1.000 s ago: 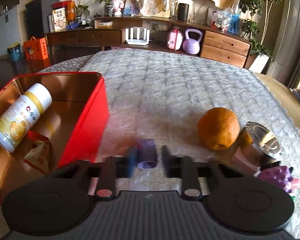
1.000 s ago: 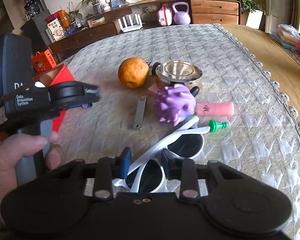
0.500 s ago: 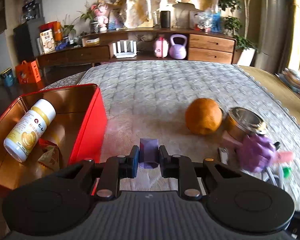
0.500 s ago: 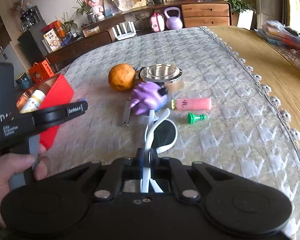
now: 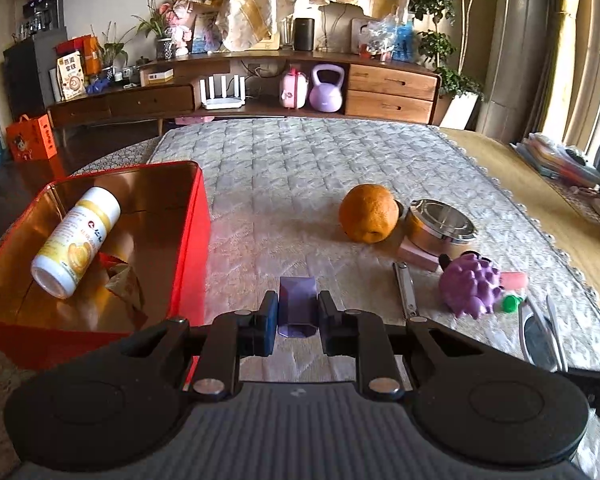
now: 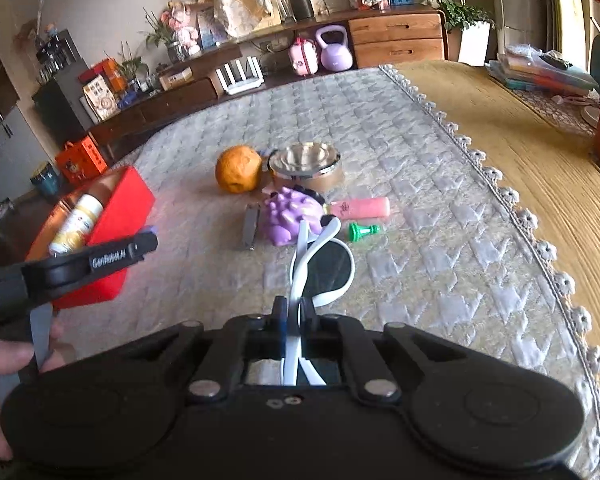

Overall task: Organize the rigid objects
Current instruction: 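Carry the purple cylinder and sunglasses over the red box with both grippers, then open the right gripper to drop the sunglasses while the left releases the cylinder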

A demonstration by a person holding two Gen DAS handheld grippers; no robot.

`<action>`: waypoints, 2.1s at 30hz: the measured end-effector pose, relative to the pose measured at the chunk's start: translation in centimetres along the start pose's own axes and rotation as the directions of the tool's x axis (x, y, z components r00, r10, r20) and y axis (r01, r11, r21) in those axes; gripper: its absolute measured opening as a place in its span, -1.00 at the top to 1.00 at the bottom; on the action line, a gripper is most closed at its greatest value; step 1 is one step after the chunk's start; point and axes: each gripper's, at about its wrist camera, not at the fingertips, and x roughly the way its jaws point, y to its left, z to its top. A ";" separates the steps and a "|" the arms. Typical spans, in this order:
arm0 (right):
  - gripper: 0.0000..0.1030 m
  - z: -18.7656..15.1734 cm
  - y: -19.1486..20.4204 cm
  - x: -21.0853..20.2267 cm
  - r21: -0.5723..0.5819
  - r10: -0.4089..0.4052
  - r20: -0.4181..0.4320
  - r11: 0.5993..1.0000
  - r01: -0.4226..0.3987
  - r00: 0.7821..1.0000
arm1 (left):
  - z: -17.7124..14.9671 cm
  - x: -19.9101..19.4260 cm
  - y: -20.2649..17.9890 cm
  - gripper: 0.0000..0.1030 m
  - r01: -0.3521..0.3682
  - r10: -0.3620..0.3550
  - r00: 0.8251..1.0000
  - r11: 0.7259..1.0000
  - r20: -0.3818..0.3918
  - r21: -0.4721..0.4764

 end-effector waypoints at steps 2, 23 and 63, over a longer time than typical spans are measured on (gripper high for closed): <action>0.89 0.3 0.4 -0.7 -0.012 0.017 0.013 1.000 -0.017 1.000 | 0.0 -1.0 0.4 0.61 0.019 -0.019 1.000 1.000 0.005 -0.004; 0.89 4.7 11.3 -1.0 -0.198 0.215 -0.010 0.957 -0.212 0.977 | 1.9 -8.4 9.0 0.61 0.079 -0.078 0.997 0.997 0.026 -0.027; 0.88 8.3 23.2 17.0 -0.341 0.138 -0.211 0.917 -0.205 0.968 | 2.1 2.3 16.7 0.61 0.086 -0.082 0.974 0.996 -0.213 0.014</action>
